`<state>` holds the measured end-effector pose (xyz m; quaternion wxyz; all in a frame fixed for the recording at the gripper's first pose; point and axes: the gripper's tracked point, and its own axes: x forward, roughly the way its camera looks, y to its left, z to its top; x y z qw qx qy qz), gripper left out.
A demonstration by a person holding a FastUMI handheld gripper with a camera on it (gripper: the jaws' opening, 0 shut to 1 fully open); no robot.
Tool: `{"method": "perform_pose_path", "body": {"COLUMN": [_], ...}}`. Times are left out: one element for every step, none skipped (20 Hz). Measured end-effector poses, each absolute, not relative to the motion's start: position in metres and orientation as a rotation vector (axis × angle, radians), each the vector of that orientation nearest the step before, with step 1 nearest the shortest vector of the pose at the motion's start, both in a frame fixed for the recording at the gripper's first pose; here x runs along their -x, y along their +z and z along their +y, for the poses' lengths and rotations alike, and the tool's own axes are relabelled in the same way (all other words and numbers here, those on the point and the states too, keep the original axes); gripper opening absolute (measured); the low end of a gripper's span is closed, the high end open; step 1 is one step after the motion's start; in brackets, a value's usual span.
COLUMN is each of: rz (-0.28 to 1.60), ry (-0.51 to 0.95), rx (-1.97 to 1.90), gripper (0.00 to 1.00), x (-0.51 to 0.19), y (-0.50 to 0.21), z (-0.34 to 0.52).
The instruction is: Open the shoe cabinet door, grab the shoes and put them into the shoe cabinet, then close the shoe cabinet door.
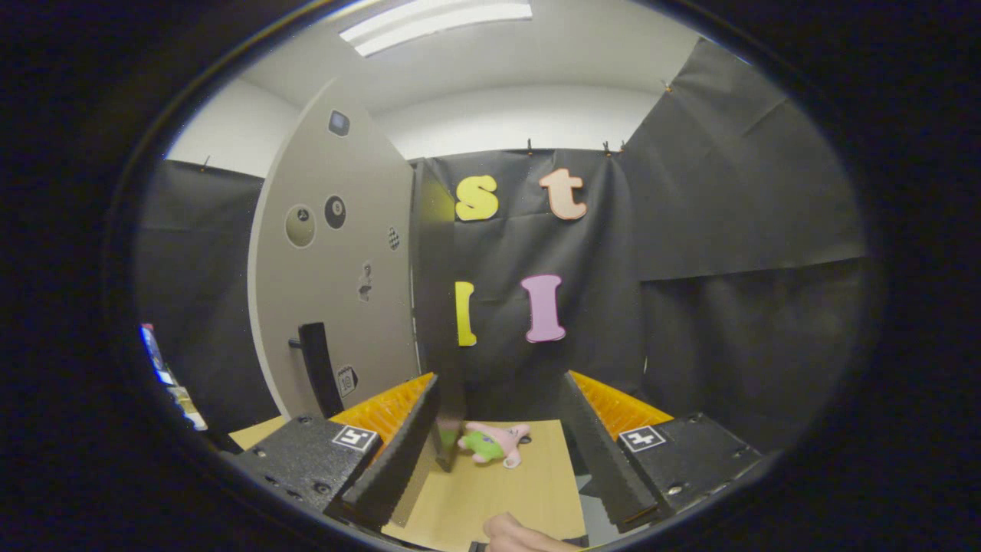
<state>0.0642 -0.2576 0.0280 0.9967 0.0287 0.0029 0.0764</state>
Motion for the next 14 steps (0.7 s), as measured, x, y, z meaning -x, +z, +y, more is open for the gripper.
{"method": "perform_pose_path", "body": {"rz": [0.013, 0.022, 0.027, 0.042, 0.063, 0.086, 0.103, 0.066, 0.082, 0.076, 0.087, 0.098, 0.11, 0.109], "ry": [0.169, 0.174, 0.18, 0.181, 0.192, 0.223, 0.218, 0.222, 0.223, 0.227, 0.232, 0.239, 0.248, 0.25], "rx": [-0.053, -0.041, -0.035, -0.033, -0.04, -0.056, -0.046, -0.054, -0.034, -0.04, -0.036, -0.048, -0.046, -0.046], "gripper": [0.99, 1.0, 1.0, 1.0, 0.99, 0.99, 1.0, 0.96, 0.92, 0.93, 0.93, 0.93, 0.93, 0.93], "x": [-0.068, -0.073, -0.078, -0.083, -0.086, -0.087, -0.083, -0.082, -0.081, -0.081, -0.081, -0.08, -0.079, -0.08], "y": [0.026, 0.024, 0.023, 0.02, 0.015, 0.01, 0.008, 0.015, 0.014, 0.013, 0.01, 0.009, 0.006, 0.008], "z": [-0.246, -0.237, -0.227, -0.215, -0.202, -0.181, -0.169, -0.164, -0.153, -0.14, -0.13, -0.118, -0.107, -0.097]}}
